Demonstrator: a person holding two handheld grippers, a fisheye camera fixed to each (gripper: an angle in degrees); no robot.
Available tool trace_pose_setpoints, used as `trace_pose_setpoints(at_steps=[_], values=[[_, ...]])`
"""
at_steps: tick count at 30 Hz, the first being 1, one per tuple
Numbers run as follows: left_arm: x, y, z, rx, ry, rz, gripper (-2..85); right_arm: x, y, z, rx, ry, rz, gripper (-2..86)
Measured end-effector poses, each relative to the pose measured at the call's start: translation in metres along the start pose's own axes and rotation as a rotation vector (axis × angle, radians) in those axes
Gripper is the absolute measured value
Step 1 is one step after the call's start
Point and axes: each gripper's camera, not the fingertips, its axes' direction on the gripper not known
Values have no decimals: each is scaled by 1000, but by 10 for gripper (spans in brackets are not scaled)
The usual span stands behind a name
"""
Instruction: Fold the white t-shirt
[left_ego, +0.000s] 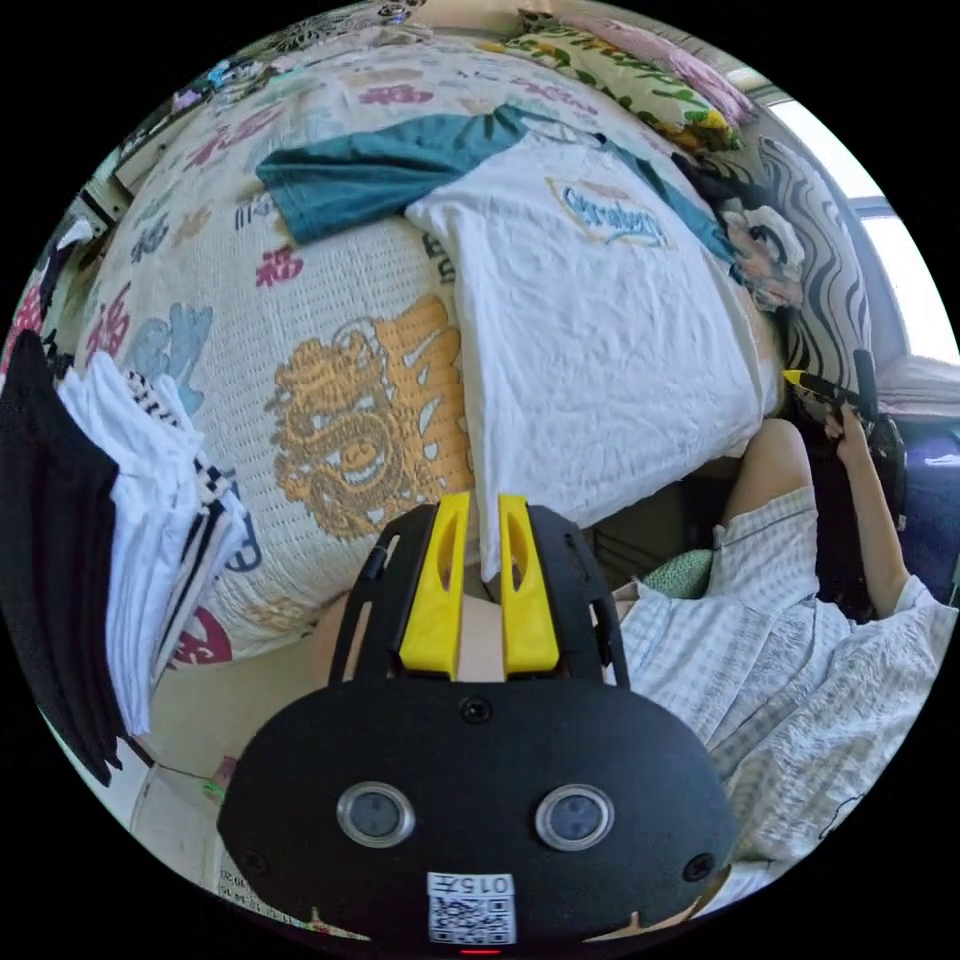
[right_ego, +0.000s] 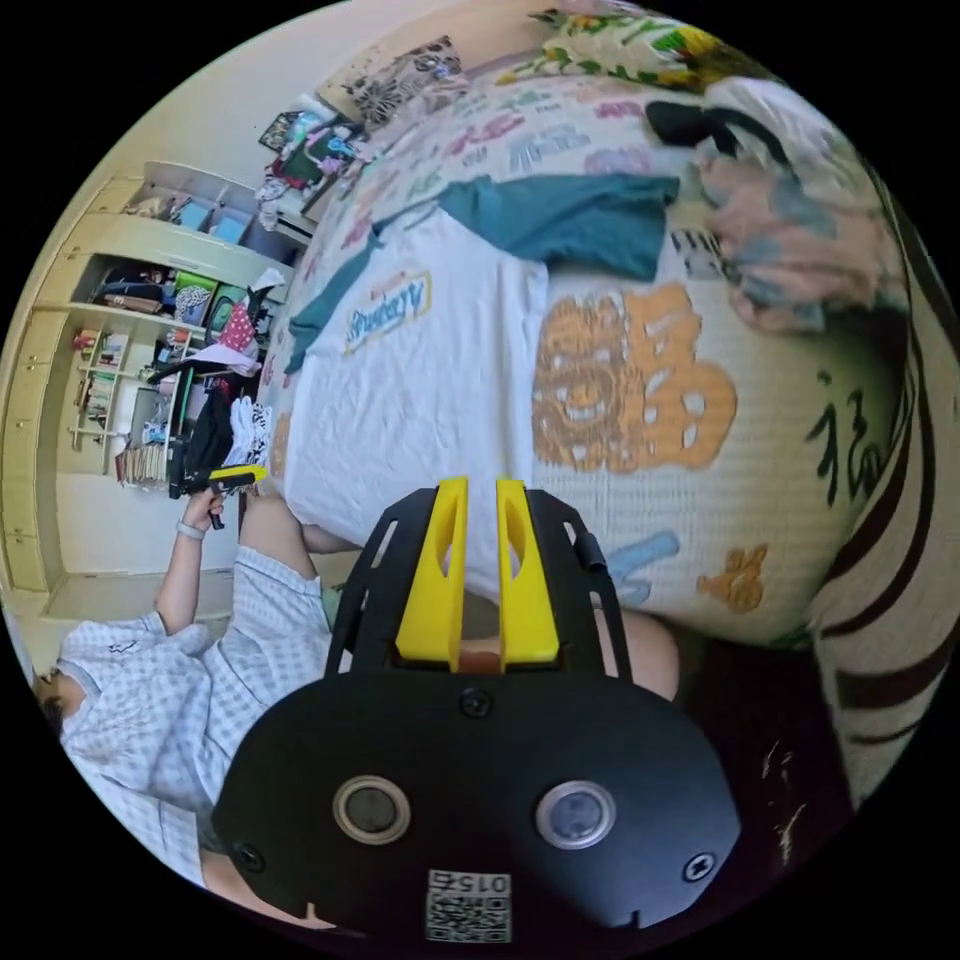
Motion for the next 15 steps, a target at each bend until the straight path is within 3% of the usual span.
trace_pose_setpoints(at_steps=[7,15], values=[[-8,-134,-54,249,-23,117,61,-10,-124,-28,117,46,-161,71],[-32,-306,-7,205,116,159,81,3,-294,26,32,58,-255,112]])
